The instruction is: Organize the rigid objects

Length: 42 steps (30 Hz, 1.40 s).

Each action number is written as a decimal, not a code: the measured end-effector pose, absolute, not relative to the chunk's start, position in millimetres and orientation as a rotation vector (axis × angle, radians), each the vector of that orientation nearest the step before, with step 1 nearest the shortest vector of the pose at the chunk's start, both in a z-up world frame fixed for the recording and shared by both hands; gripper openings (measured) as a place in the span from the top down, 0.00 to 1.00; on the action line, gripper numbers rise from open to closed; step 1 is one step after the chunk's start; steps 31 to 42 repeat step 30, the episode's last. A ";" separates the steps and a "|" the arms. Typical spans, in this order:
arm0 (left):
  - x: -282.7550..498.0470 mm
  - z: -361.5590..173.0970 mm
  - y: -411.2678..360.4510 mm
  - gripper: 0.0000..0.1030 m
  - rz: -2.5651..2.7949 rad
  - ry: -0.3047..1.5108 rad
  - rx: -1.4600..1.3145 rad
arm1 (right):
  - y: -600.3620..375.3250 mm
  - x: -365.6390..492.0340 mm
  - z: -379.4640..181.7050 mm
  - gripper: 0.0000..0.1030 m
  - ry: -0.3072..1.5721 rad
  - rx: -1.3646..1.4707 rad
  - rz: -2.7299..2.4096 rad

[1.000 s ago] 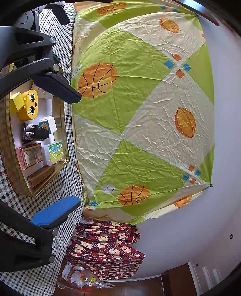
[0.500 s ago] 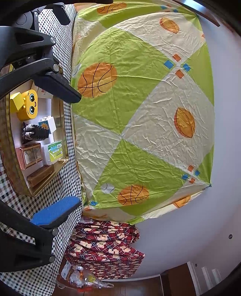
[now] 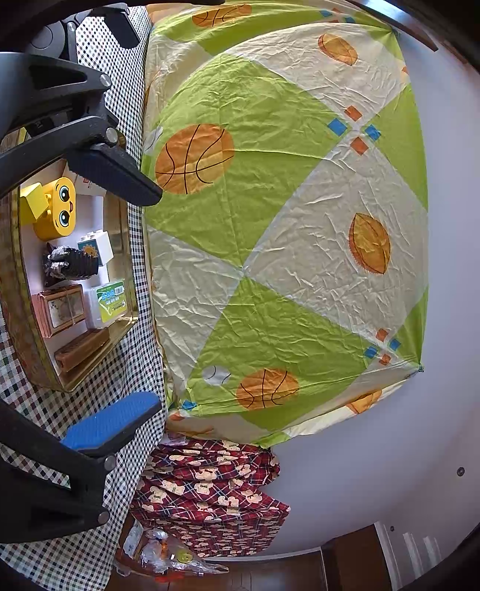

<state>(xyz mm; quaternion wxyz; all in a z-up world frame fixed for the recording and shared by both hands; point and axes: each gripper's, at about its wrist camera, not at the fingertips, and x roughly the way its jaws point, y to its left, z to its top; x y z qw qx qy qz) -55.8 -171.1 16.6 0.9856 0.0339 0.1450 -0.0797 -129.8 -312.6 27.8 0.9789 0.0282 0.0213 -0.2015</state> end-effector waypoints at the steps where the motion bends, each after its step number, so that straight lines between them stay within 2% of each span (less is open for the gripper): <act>1: -55.7 16.7 -171.4 0.00 -0.160 0.292 0.067 | -312.7 -130.2 27.7 0.01 0.043 0.056 -0.405; 42: -53.7 15.6 -176.7 0.00 -0.173 0.306 0.085 | -314.9 -128.9 29.3 0.01 0.051 0.070 -0.415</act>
